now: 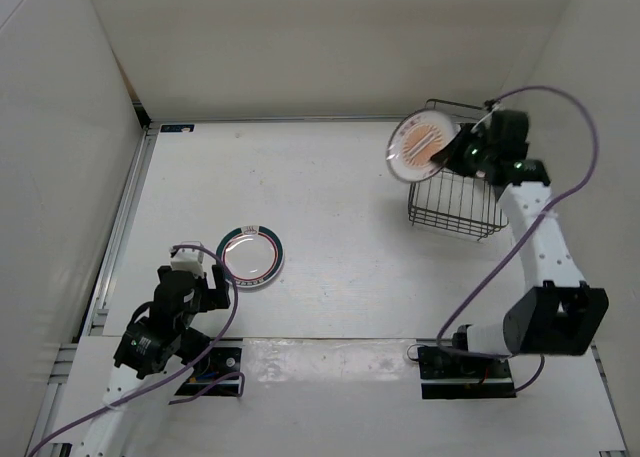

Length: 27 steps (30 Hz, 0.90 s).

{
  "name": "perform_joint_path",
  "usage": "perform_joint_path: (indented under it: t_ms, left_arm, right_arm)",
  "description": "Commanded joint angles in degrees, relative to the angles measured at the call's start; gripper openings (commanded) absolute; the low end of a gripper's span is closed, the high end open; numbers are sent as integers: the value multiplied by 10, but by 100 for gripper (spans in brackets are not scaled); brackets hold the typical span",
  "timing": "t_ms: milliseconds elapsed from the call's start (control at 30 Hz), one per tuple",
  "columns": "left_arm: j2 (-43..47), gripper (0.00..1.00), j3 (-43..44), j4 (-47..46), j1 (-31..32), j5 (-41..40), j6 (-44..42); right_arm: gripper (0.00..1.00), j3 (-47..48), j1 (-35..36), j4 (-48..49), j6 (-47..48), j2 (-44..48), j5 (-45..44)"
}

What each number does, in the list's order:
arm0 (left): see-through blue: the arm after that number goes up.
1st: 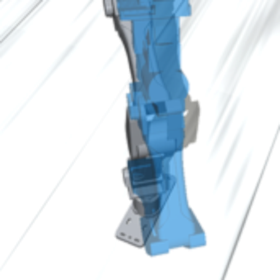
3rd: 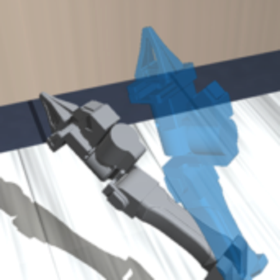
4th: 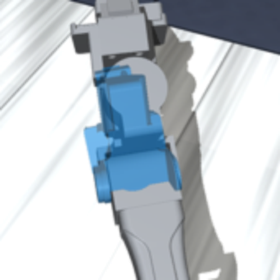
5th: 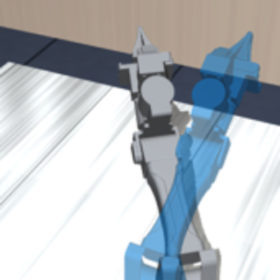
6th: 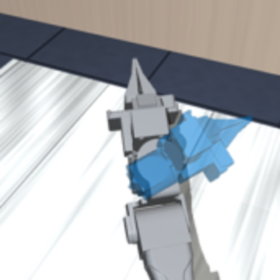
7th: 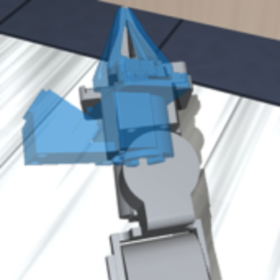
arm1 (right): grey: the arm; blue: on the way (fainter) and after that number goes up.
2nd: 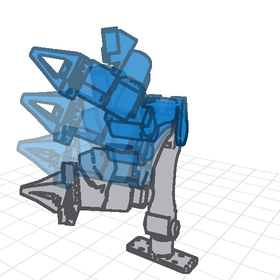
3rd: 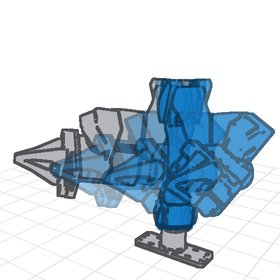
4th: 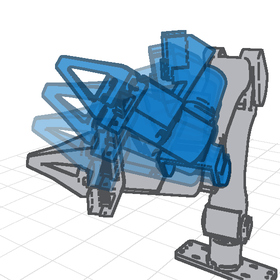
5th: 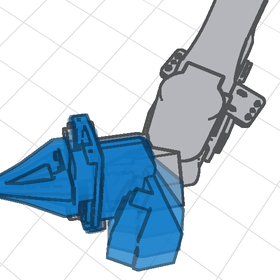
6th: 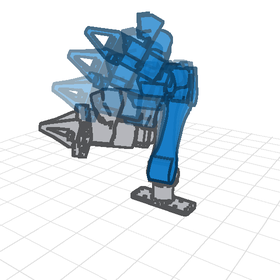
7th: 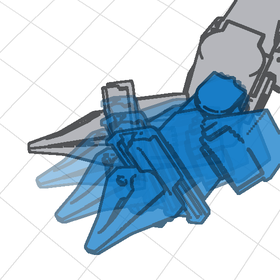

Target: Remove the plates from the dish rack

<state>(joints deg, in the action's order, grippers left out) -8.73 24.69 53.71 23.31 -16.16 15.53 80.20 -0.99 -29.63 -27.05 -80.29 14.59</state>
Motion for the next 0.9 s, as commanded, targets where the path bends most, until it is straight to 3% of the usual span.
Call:
perform_joint_path:
  t_ms: [0, 67, 267, 533, 600, 667, 700, 800, 867]
  left_arm:
    - [17, 100, -1, -7, -5, 7, 3]
    - [19, 100, -1, -7, -5, 6, 5]
    - [17, 100, 2, -3, -5, 3, 8]
    - [15, 100, 2, 0, -6, -3, 11]
    - [15, 100, 0, -2, -5, -5, 13]
    - [13, 100, -3, -5, -5, -4, 12]
    - [10, 100, -2, -4, -6, -5, 11]
    - [-3, 100, -1, -5, -5, -1, 9]
    - [-8, 100, 2, -4, -5, -1, 9]
  right_arm:
    - [0, -146, 63, 79, -54, 56, 54]
    - [0, -248, 109, 117, -63, 101, 61]
    - [0, -424, 216, 205, -90, 155, 84]
    - [0, -546, 252, 353, -182, 117, 90]
    - [8, -580, 257, 415, -233, 93, 98]
    - [25, -592, 263, 441, -263, 63, 104]
    - [25, -600, 267, 462, -270, 56, 104]
    - [29, -583, 267, 410, -267, 18, 108]
    - [41, -577, 266, 376, -260, 9, 88]
